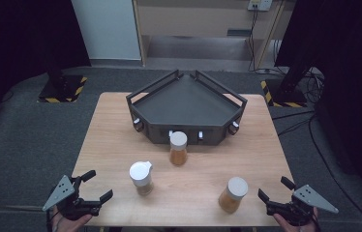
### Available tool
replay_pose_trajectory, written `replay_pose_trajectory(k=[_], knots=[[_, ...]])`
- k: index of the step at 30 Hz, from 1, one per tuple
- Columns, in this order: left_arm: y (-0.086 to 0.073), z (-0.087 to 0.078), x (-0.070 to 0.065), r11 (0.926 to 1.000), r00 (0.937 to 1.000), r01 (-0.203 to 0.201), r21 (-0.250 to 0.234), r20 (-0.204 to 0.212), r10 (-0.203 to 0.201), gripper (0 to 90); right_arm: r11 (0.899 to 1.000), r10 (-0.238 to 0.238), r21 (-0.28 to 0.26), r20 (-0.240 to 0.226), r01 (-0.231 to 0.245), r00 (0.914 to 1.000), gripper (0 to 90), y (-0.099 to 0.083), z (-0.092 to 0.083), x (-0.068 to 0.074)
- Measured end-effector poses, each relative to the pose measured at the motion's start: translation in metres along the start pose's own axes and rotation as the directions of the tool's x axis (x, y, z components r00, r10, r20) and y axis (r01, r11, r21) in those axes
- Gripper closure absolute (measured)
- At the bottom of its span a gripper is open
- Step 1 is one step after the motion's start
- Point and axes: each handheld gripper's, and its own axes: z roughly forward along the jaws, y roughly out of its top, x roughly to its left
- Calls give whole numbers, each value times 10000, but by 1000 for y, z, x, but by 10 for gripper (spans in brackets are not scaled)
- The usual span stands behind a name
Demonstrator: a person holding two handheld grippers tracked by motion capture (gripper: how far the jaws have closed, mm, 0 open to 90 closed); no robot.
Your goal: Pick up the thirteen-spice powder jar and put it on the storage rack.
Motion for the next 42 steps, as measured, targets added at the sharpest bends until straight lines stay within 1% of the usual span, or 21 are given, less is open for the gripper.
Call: replay_pose_trajectory(k=[5,7,11,15,18,20,25,26,28,30,32,34,35,38,42], knots=[[14,2,-2,9997,9998,-213,139,69,212,7,10000,2,-3,-10,-2,10000,25,0,0,0],[21,3,-2,9996,9995,-268,132,193,265,8,10000,6,-19,-1,-6,10000,25,0,0,0],[33,7,-2,9988,9986,-436,224,300,429,9,10000,23,-8,1,-23,10000,25,0,0,0],[44,14,1,9989,9977,-345,315,587,326,11,10000,55,-27,8,-55,10000,26,0,0,0],[50,21,2,9976,9964,-472,512,730,434,11,10000,77,-35,5,-77,10000,26,0,0,0],[54,28,4,9966,9951,-471,670,904,410,12,10000,90,-35,8,-90,10000,26,0,0,-1],[59,40,6,9947,9927,-491,906,1139,386,14,9999,120,-39,9,-120,9999,26,-1,0,-1],[60,46,7,9946,9908,-380,967,1332,249,15,9999,119,-45,5,-119,9999,26,-1,0,-1],[60,48,8,9943,9902,-366,1000,1380,226,16,9999,111,-39,-6,-111,9999,28,-1,0,-1],[61,56,9,9932,9877,-354,1108,1555,178,17,9999,104,-39,-15,-105,9999,29,-1,0,-1],[61,59,9,9922,9868,-405,1175,1608,212,20,9999,103,-46,-19,-104,9999,29,-1,0,-1],[61,66,10,9914,9841,-408,1243,1766,184,25,9999,137,-78,-2,-137,9999,28,-1,-1,-2],[61,66,10,9914,9841,-408,1243,1766,184,28,9999,137,-78,-2,-137,9999,28,-1,-1,-2],[61,73,10,9901,9818,-445,1332,1890,187,30,9999,145,-94,3,-145,9999,28,-2,-1,-2],[59,83,12,9884,9777,-377,1474,2100,60,42,9999,128,-96,-5,-128,9999,29,-1,-1,-2]])
